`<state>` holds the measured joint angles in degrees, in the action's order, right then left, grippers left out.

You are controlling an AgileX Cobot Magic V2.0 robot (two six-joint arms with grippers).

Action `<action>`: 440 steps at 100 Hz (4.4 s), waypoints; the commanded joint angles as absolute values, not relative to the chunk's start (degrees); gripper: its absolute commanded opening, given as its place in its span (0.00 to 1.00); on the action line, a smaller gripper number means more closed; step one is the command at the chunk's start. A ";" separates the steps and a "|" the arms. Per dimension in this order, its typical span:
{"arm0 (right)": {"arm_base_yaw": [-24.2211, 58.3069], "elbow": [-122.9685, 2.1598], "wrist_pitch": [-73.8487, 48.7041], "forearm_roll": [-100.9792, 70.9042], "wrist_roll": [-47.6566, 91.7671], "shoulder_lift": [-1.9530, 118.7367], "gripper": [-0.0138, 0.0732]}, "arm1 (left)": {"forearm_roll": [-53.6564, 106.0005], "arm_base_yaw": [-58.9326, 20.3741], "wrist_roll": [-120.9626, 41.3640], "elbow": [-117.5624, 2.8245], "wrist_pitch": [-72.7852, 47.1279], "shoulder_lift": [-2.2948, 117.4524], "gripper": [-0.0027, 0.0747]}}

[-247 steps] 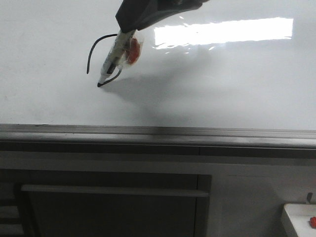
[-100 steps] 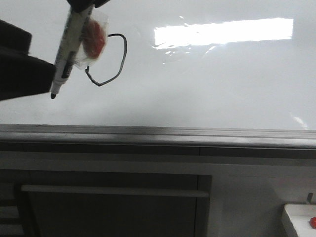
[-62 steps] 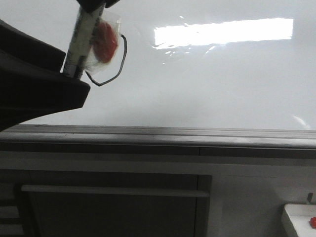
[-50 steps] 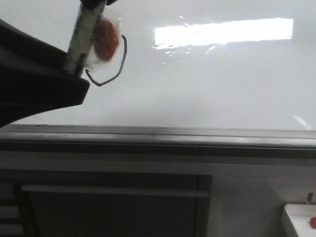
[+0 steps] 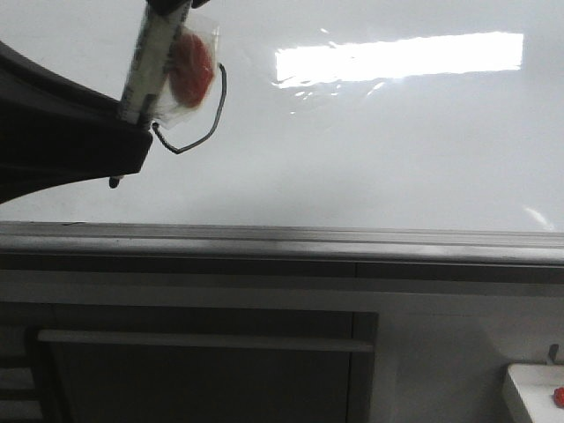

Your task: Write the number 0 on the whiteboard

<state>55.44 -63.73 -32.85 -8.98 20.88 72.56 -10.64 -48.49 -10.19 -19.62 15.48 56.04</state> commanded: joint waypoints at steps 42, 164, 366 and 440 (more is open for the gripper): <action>55.39 -65.76 -27.47 -10.56 21.37 70.70 0.56 | -8.07 -48.74 -9.49 -21.17 20.08 55.68 0.01; 50.56 -65.76 -25.94 -9.91 21.37 68.12 0.71 | 29.21 -29.75 -9.49 -28.59 8.43 65.40 0.01; 50.56 -24.97 -1.38 -9.52 20.96 25.24 0.09 | 12.83 -29.28 -9.49 -18.76 7.99 19.16 0.01; 50.56 -8.85 -0.39 -9.52 20.96 8.42 0.09 | 10.45 -29.28 -10.09 -10.68 5.34 4.74 0.01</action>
